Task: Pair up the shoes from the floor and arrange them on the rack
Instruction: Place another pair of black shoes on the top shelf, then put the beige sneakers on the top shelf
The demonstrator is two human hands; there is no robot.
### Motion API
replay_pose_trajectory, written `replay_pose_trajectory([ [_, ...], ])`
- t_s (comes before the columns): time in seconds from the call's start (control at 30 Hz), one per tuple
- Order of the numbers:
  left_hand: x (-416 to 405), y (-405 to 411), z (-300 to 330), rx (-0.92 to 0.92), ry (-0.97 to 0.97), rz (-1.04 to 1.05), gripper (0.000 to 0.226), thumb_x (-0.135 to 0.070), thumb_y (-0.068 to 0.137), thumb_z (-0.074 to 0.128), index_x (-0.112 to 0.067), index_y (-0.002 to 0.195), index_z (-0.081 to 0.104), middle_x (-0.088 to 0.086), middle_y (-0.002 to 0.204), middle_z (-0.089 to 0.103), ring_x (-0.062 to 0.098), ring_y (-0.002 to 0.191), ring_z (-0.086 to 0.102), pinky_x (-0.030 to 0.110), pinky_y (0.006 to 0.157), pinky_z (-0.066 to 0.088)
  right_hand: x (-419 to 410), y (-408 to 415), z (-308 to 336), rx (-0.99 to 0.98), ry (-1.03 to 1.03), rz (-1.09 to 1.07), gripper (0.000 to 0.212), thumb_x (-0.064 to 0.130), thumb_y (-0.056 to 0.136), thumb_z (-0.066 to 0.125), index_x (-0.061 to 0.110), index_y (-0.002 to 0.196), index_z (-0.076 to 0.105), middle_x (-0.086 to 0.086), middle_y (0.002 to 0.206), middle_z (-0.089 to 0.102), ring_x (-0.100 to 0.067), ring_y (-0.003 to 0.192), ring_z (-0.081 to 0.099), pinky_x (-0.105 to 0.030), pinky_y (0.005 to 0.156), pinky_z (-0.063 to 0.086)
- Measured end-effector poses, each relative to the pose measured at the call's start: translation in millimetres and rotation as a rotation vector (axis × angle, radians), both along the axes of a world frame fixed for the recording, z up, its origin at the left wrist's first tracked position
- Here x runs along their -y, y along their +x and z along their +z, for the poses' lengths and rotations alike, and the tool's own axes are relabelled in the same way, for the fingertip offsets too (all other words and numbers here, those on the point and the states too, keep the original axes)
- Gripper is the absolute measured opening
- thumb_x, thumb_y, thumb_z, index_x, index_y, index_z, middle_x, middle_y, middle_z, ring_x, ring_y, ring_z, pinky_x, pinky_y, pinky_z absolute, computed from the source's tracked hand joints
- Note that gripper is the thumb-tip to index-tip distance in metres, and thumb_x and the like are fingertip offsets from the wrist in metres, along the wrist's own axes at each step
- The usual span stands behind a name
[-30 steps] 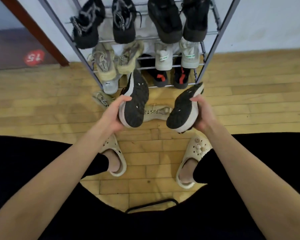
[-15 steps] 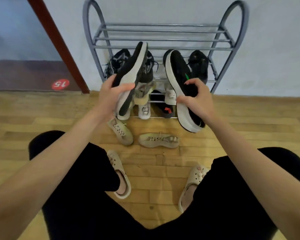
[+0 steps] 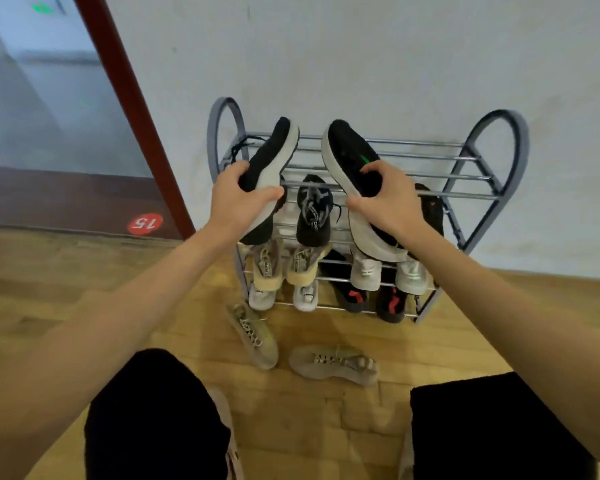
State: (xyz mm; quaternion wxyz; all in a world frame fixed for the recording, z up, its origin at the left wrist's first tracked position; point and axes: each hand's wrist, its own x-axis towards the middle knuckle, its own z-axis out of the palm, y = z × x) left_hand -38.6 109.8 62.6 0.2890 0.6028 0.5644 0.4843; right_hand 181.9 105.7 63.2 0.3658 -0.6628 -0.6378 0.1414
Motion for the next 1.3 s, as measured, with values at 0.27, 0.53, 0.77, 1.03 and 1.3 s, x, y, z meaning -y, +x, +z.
replay_pose_trajectory([
  [0.27,-106.9,0.7,-5.0,-0.378,0.067,0.144,0.036,-0.039,0.069,0.071,-0.027,0.1,0.055,-0.008,0.085,0.055,0.02,0.088,0.058,0.043,0.082,0.052,-118.6,-30.8,11.3,0.105,-0.11,-0.051,0.054,0.029,0.073,0.065,0.019,0.124,0.05,-0.003,0.115,0.059,-0.027,0.105,0.057,-0.042,0.092,0.042],
  [0.53,-149.2,4.2,-19.4,-0.637,0.015,0.171,0.05,-0.031,0.074,0.068,-0.022,0.122,0.055,0.002,0.112,0.06,0.031,0.118,0.048,0.051,0.095,0.039,-167.7,-51.6,-2.8,0.213,-0.174,-0.111,0.048,0.029,0.072,0.061,0.017,0.116,0.049,-0.01,0.116,0.058,-0.033,0.101,0.057,-0.043,0.091,0.042],
  [0.77,-147.4,4.4,-27.4,-0.694,0.019,0.188,0.048,-0.039,0.084,0.062,-0.016,0.125,0.054,0.006,0.128,0.056,0.03,0.124,0.046,0.05,0.099,0.039,-160.3,-56.6,-13.5,0.435,-0.203,-0.026,0.051,0.033,0.087,0.054,0.013,0.133,0.042,-0.02,0.136,0.042,-0.043,0.124,0.043,-0.049,0.104,0.031],
  [1.03,-83.3,-9.0,-61.4,-0.476,0.482,0.246,0.027,-0.02,0.083,0.055,-0.006,0.106,0.059,0.011,0.114,0.059,0.025,0.108,0.054,0.036,0.093,0.045,-73.7,-64.5,-35.7,0.453,0.325,0.142,0.038,0.018,0.084,0.056,0.008,0.121,0.057,-0.016,0.127,0.051,-0.033,0.118,0.048,-0.04,0.104,0.032],
  [1.3,-7.5,-26.3,-177.8,-0.59,0.258,0.098,0.014,-0.009,0.084,0.056,-0.004,0.097,0.056,0.013,0.098,0.056,0.026,0.091,0.053,0.035,0.077,0.042,13.4,-48.2,-168.9,0.595,0.192,0.37,0.023,0.01,0.075,0.049,0.002,0.094,0.059,-0.018,0.094,0.055,-0.036,0.085,0.052,-0.042,0.069,0.043],
])
